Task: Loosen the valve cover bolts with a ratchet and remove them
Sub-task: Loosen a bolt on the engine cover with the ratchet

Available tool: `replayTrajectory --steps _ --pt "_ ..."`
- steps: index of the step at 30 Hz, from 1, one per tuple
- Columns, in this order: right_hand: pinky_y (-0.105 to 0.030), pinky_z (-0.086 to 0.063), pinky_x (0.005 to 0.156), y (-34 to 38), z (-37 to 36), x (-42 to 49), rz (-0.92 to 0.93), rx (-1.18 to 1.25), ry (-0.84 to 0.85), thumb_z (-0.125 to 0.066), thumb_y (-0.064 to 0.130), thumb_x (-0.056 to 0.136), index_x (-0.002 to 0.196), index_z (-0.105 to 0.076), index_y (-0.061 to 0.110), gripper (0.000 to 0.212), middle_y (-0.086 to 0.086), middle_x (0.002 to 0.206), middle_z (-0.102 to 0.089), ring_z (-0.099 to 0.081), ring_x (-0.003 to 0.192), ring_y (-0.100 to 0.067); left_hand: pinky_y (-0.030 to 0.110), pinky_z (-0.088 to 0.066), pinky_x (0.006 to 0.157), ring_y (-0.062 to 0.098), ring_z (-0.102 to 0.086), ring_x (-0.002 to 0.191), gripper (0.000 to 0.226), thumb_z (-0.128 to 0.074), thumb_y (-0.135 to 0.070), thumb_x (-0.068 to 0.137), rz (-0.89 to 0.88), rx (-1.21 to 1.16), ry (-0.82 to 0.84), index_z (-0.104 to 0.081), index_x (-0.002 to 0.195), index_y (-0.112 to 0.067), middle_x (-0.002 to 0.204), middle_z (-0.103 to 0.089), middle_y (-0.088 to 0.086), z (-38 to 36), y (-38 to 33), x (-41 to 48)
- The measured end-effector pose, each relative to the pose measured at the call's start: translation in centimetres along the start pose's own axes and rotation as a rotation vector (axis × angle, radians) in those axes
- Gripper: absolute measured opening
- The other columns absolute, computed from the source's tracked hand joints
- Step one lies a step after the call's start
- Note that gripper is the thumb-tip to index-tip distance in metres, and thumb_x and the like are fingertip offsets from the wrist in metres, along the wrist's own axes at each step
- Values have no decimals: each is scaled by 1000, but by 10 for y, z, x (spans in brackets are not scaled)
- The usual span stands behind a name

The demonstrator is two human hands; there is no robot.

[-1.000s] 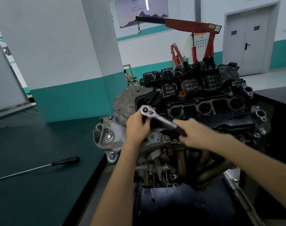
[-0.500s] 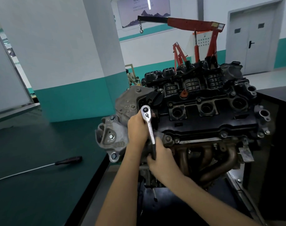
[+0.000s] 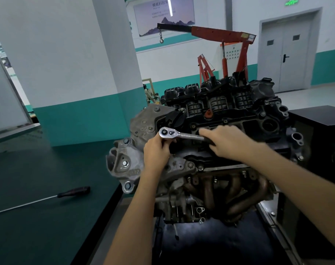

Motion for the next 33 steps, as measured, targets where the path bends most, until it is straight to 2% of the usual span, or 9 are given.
replayTrajectory --steps 4,9,12,15,20,22,25,29,33 --pt "-34 -44 65 58 -36 -41 -204 543 48 -57 18 86 104 -44 21 23 -7 82 -58 -62 81 -34 45 -46 70 42 -61 82 11 -56 -8 91 24 77 -39 -63 90 0 83 -69 19 -5 1 3" --pt "-44 -53 66 142 -63 -38 -373 1041 -92 -53 6 85 109 -44 11 27 -18 81 -62 -62 75 -38 40 -50 72 27 -65 77 13 -62 -23 91 36 54 -11 -66 85 -14 78 -70 6 -5 2 5" --pt "-44 -54 69 142 -65 -37 -385 1024 -66 -53 6 84 113 -44 12 31 -17 84 -63 -62 77 -38 36 -51 74 20 -67 80 13 -62 -25 92 9 -19 -9 -63 80 -31 81 -72 -1 -3 2 3" --pt "-37 -52 68 99 -52 -41 -249 856 26 -56 10 81 107 -47 19 29 -12 81 -58 -60 74 -35 37 -51 73 16 -66 77 24 -55 -16 87 -42 -69 11 -63 88 -39 80 -71 -5 1 2 2" --pt "-31 -37 61 0 3 -7 -8 118 79 -58 20 87 118 -49 22 32 -10 85 -59 -64 84 -35 42 -49 73 28 -63 78 25 -51 -32 93 -82 -64 52 -70 103 -19 80 -70 3 3 0 4" --pt "-32 -36 60 -9 12 2 47 33 56 -56 20 89 118 -48 22 31 -9 88 -63 -64 84 -34 42 -48 72 30 -63 76 18 -56 -23 96 -47 -50 33 -71 98 -13 79 -70 6 1 2 2" --pt "-33 -37 63 13 -5 -15 -48 146 17 -58 20 86 109 -47 23 25 -6 82 -54 -64 85 -35 37 -40 63 35 -62 74 12 -58 -12 93 17 -8 -49 -65 87 -4 76 -69 13 -2 0 -1" --pt "-36 -46 58 81 -44 -47 -230 768 3 -58 14 83 91 -41 24 21 -4 70 -54 -60 67 -32 42 -48 69 35 -64 80 14 -52 -15 87 7 31 -51 -64 86 -6 80 -70 10 -4 0 2" --pt "-43 -53 61 139 -67 -42 -357 990 -105 -54 8 85 106 -43 16 25 -11 73 -58 -61 68 -35 42 -51 71 25 -65 74 10 -62 -18 88 32 -1 -53 -64 82 -11 76 -70 4 -6 7 4"
Point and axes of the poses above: each hand's wrist, its own x-axis towards the middle knuckle, its own z-axis out of the back of the hand, y = z × x, the point moved 1 cm from there along x, towards the middle knuckle
